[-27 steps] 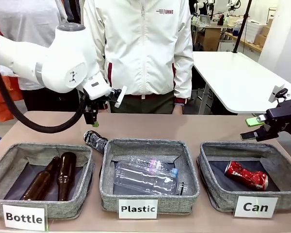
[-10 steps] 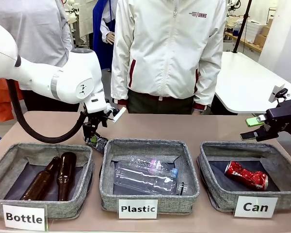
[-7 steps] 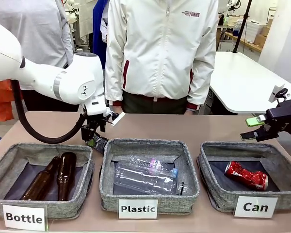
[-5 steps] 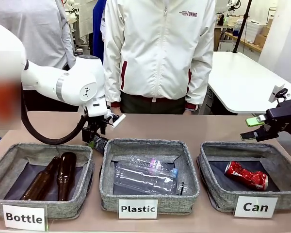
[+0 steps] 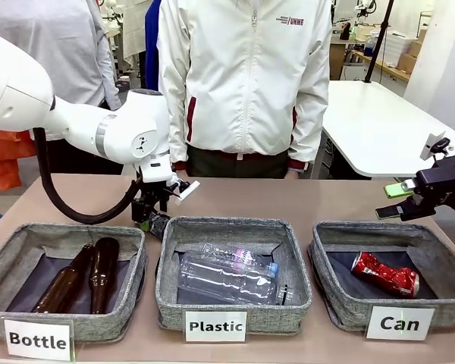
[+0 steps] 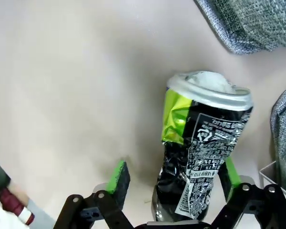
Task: Sort the can waste into the basket.
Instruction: Pick up the can waste from the table and place it in the right Fabric basket.
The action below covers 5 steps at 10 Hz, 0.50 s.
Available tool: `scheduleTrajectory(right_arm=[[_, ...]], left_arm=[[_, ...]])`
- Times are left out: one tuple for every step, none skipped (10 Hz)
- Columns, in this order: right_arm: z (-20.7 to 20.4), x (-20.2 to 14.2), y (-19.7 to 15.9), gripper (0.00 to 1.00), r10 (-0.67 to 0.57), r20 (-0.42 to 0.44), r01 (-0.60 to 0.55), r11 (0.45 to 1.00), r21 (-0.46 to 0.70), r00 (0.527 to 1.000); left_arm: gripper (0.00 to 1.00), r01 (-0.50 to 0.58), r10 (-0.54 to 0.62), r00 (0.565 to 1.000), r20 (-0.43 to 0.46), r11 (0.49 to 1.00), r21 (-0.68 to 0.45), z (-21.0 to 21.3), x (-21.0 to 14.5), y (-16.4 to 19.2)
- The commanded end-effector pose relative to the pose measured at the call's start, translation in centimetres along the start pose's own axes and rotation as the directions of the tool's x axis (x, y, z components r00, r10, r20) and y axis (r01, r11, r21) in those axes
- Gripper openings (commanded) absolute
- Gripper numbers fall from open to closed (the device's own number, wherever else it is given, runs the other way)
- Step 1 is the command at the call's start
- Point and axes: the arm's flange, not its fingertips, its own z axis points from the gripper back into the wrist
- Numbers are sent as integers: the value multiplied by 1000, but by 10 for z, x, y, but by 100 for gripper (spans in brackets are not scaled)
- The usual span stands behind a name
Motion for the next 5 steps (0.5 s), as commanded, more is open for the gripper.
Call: scheduleTrajectory(right_arm=[[1,0,0,100,25,2,-24,1000,-9,1000],[1,0,0,100,25,2,-24,1000,-9,1000],[1,0,0,100,25,2,-24,1000,-9,1000],[1,0,0,100,25,2,-24,1000,-9,1000],[1,0,0,100,25,2,-24,1000,-9,1000]], left_arm=[[42,5,-5,1000,-7,1000,-3,1,-1,3],[0,5,-5,1000,-5,1000,8,2,-2,3],[0,5,-5,1000,-6,1000,12,3,-3,3],[0,8,-8,1000,-5,1000,10,3,-1,4],[16,6,-6,1000,-5,1000,11,2,-1,4]])
